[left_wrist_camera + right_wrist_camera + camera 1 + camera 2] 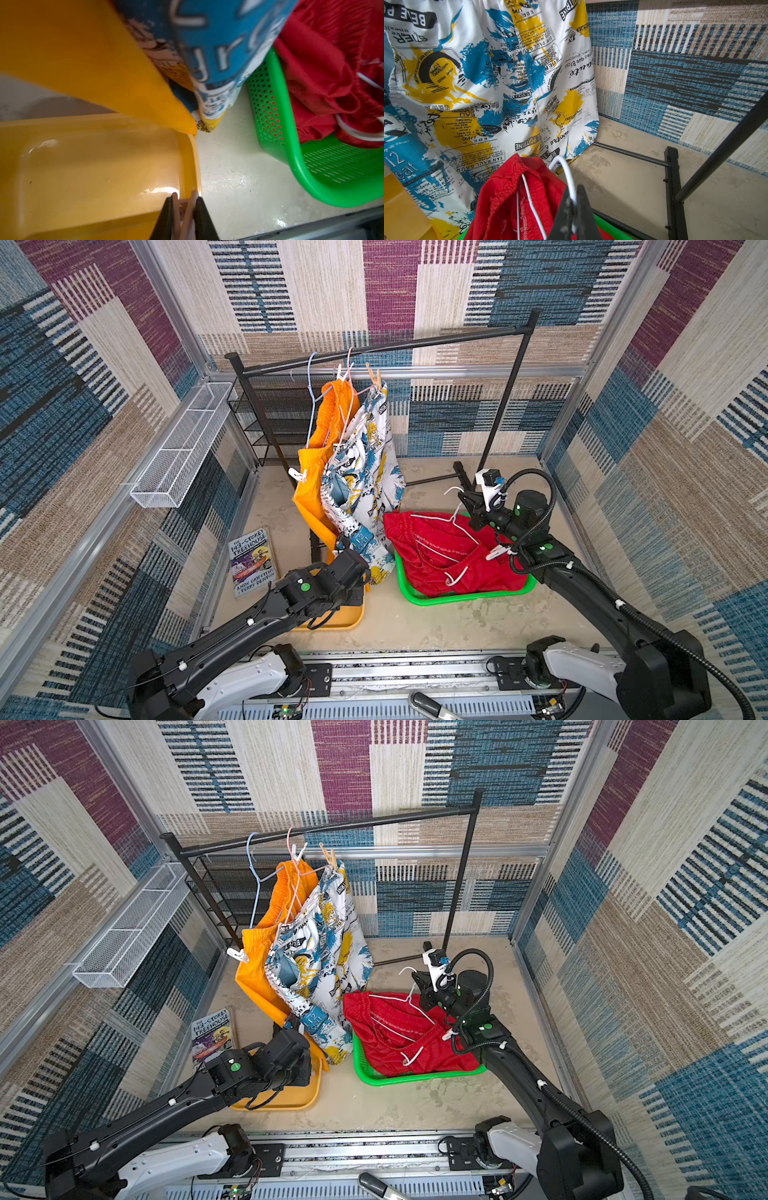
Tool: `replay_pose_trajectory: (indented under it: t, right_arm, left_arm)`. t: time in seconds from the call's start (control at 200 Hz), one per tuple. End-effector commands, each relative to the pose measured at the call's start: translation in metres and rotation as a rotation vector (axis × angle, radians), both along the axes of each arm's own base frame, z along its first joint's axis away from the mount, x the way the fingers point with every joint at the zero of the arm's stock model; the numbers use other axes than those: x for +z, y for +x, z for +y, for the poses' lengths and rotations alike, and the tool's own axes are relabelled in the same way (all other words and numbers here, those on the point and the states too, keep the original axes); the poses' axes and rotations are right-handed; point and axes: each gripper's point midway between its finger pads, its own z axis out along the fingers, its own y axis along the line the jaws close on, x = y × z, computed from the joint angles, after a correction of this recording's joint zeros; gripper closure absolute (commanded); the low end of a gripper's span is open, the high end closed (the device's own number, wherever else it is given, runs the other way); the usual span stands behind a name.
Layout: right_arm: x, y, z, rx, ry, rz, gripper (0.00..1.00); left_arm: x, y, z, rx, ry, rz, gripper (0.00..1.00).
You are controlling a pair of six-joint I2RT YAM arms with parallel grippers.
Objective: Remove the clothespins securing shorts to the hanger
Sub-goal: Place the clothespin in the storage box.
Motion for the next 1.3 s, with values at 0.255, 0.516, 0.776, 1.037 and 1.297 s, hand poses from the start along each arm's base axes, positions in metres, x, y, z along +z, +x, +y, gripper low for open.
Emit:
replay_pose_trajectory:
  t: [0.255, 0.516, 0.776, 1.037, 1.297]
  right_arm:
    - [-0.004, -0.005, 0.002, 0.016, 0.006, 0.005, 1.0]
    - [-0.002, -0.004, 0.004, 0.024, 0.037, 0.002, 1.0]
    - [-0.003, -0.009, 0.002, 0.02, 0.029, 0.007, 1.0]
    - [0.009, -0.022, -0.001, 0.025, 0.042, -0.025, 1.0]
    - [0.011, -0.034, 0.005, 0.079, 0.068, 0.002, 1.0]
  left_arm:
    - [-0.045, 0.02, 0.012, 0.172, -0.032, 0.041, 0.89]
    - [-0.056, 0.041, -0.037, 0.061, -0.137, 0.069, 0.9]
    - [-0.059, 0.047, -0.048, 0.025, -0.119, 0.097, 0.84]
    - [-0.041, 0.042, -0.025, 0.077, -0.081, 0.054, 0.32]
    - [0.022, 0.043, -0.028, -0.072, -0.139, -0.135, 0.15]
